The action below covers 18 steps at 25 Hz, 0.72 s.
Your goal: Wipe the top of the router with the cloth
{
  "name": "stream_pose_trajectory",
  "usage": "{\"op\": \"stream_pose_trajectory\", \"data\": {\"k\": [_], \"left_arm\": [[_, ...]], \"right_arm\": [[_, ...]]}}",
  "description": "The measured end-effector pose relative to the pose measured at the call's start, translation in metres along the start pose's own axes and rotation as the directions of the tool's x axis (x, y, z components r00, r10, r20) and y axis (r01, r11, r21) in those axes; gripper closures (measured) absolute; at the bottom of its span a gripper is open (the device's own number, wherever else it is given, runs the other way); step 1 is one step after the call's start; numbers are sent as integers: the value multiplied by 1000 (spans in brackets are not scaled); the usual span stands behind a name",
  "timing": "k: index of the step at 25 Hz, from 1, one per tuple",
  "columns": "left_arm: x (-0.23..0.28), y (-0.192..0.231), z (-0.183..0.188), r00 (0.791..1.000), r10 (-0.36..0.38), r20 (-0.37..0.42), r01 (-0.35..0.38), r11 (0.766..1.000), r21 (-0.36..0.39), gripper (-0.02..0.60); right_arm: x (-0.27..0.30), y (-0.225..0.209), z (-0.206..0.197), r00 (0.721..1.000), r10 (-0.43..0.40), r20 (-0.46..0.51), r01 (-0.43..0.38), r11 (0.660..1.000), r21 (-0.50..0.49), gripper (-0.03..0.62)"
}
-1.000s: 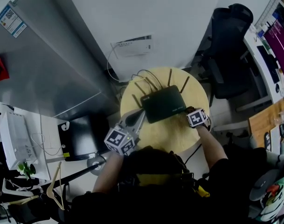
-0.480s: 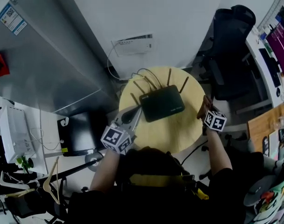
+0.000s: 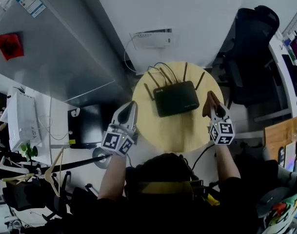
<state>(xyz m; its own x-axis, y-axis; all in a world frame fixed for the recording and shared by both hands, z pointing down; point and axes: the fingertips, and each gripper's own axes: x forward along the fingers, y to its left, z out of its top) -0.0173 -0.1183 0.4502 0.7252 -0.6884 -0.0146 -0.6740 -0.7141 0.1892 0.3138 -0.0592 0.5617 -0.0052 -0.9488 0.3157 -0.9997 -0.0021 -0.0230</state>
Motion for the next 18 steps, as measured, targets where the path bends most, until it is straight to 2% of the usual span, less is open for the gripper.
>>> {"op": "stream_pose_trajectory", "data": {"k": [4, 8, 12, 18], "left_arm": [[-39, -8, 15, 998, -51, 25, 51, 999, 18, 580], [-93, -11, 18, 995, -89, 46, 88, 995, 39, 580], [-154, -14, 14, 988, -133, 72, 133, 991, 5, 580], [-236, -31, 9, 978, -203, 55, 204, 979, -17, 581]], "right_arm": [[-32, 37, 21, 999, 1, 52, 1, 999, -32, 531], [-75, 82, 24, 996, -34, 86, 31, 999, 28, 531], [-134, 141, 20, 990, -54, 131, 44, 996, 74, 531], [-213, 200, 4, 986, -87, 145, 74, 993, 97, 531]]}}
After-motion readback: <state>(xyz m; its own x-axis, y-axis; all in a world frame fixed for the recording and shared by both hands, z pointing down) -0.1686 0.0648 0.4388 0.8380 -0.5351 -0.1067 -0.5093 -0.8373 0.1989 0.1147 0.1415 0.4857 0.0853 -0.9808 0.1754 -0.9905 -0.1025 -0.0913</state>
